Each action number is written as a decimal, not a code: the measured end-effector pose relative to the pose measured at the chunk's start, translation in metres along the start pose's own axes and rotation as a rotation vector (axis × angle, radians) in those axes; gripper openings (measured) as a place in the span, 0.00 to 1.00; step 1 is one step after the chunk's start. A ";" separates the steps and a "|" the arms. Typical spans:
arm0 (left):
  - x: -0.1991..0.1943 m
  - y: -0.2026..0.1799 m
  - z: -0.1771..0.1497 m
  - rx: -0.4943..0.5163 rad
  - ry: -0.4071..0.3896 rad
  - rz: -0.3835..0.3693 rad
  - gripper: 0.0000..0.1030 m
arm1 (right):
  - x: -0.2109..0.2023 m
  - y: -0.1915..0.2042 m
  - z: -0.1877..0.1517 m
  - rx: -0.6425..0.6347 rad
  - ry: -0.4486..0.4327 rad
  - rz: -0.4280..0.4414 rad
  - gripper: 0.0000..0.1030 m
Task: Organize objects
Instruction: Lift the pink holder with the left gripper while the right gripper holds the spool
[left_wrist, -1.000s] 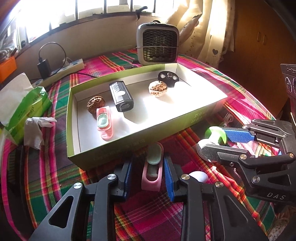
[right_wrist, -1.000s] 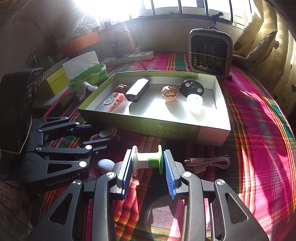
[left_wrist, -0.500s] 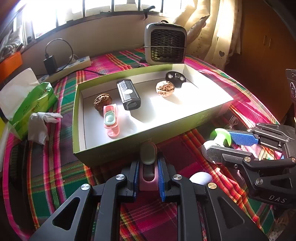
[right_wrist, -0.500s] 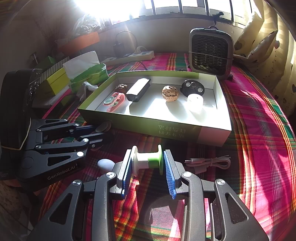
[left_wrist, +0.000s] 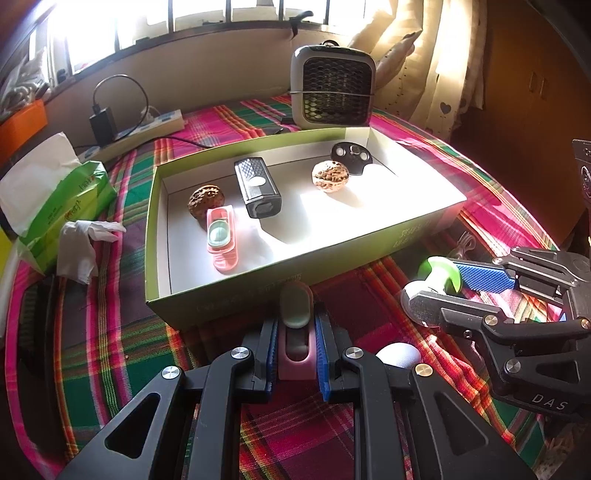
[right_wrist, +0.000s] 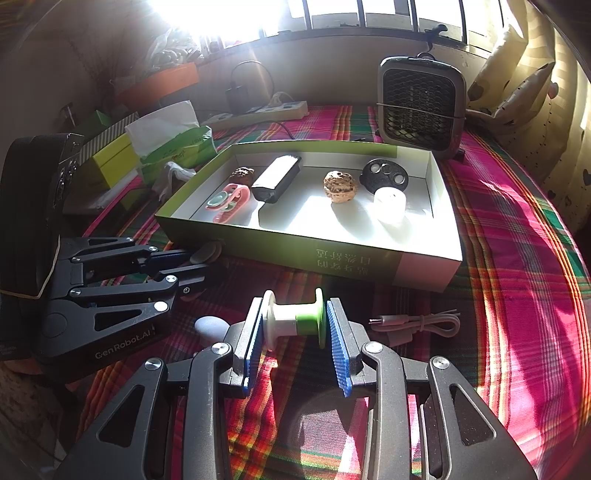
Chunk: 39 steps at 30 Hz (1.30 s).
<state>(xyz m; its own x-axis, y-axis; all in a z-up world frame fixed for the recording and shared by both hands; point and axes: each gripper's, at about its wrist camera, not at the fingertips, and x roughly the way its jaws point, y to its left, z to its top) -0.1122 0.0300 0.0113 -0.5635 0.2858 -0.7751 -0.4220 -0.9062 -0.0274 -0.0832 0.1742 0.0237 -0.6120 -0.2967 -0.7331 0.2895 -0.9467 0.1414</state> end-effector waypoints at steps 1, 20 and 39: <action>0.000 0.000 0.000 0.000 0.000 0.002 0.15 | 0.000 0.000 0.000 0.000 0.000 0.000 0.33; -0.026 -0.002 0.005 -0.021 -0.042 0.004 0.15 | -0.012 0.005 0.010 -0.018 -0.036 -0.001 0.33; -0.036 0.007 0.010 -0.044 -0.066 0.021 0.15 | -0.016 0.003 0.012 -0.047 -0.021 -0.005 0.33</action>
<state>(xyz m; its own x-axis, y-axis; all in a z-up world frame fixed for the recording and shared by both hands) -0.1019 0.0160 0.0452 -0.6181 0.2856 -0.7323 -0.3790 -0.9245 -0.0407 -0.0808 0.1743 0.0436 -0.6286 -0.2949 -0.7197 0.3205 -0.9413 0.1057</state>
